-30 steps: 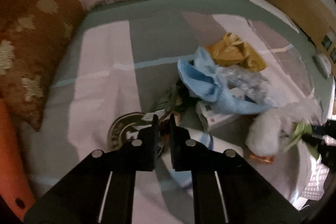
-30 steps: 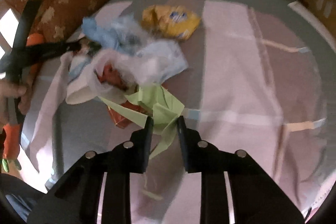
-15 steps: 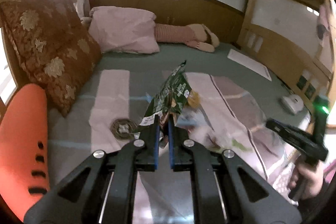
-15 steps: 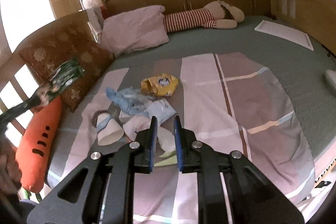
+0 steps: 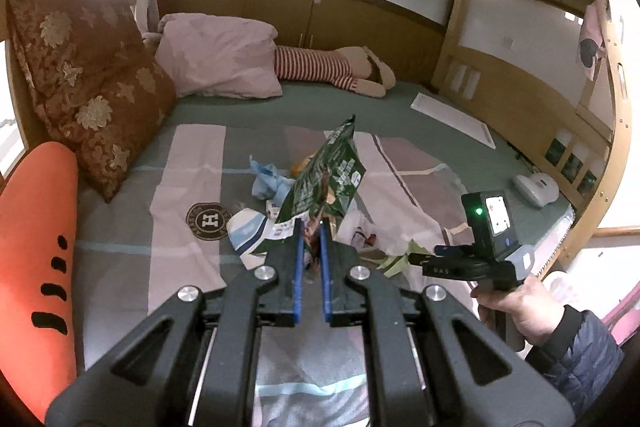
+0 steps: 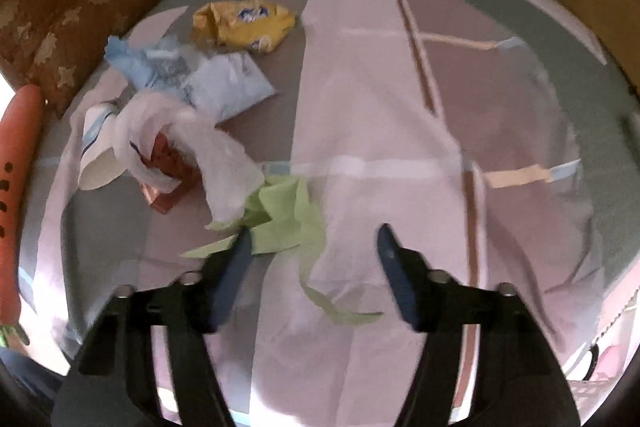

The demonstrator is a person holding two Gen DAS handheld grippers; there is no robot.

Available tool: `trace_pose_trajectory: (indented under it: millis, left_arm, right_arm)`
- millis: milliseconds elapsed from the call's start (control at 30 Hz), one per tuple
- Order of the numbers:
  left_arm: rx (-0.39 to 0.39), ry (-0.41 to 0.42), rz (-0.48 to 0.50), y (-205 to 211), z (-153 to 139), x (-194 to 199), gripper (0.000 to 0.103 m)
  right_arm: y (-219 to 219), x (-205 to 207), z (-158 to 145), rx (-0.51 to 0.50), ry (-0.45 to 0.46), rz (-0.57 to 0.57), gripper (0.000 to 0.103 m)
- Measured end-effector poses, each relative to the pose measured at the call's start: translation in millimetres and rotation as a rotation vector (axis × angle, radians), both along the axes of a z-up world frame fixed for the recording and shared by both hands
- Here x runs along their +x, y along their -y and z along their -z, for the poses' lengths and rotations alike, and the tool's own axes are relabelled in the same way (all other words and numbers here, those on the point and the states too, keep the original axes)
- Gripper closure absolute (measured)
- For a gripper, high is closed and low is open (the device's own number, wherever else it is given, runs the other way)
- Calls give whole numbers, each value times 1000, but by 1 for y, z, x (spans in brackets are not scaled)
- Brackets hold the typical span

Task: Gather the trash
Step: 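Lift the green snack packet with the left tool while the right tool grasps the green ribbon, then hold the green packet in the left tool while the right tool lifts the green ribbon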

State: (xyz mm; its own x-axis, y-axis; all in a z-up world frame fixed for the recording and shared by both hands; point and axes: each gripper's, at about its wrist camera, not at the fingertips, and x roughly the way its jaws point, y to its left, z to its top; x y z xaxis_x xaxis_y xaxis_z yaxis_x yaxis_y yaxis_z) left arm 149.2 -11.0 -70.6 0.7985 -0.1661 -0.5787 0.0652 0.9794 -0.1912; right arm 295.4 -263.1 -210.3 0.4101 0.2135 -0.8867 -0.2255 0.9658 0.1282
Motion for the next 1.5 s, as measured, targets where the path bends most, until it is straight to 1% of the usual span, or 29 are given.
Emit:
trace_pose_trajectory:
  millis: [67,100,200,267,333,433,500,567,800,933,1500]
  left_arm:
    - [-12,-6,-12,-6,0,1,95]
    - [-17,-6,-18,-8,0,2,95]
    - [-25,-1,-32,-12,-3,0,95]
    - [-31,3,-43,-15,-3,-1,95]
    - [-43,5,-50,-18,-3,-3,95]
    - [-44,10,-55,-19,-5,-4,95]
    - [-37,6,-56,-17,-4,-3,95]
    - [-38,-1,-57,-16,-2,-2,95]
    - [-16,-26,-84,-17,3,3,95]
    - [-15,-40,-84,-17,5,5,95]
    - [7,-54,-71,-11,9,6,95]
  right_arm:
    - [-1,-4,-8,4,4,-5,90]
    - [-1,-9,-17,8,17,-8,93]
    - [-1,-24,-40,52,74,-8,94]
    - [-1,-38,-63,73,151,8,94]
    - [-2,-51,-88,94,254,22,95]
    - [-6,-67,-113,113,376,35,95]
    - [-10,-73,-122,142,422,27,94]
    - [-12,-76,-128,144,453,19,95]
    - [-12,-76,-130,148,458,1,95]
    - [-12,-78,-130,152,457,-2,95]
    - [-15,-76,-128,147,437,-11,95]
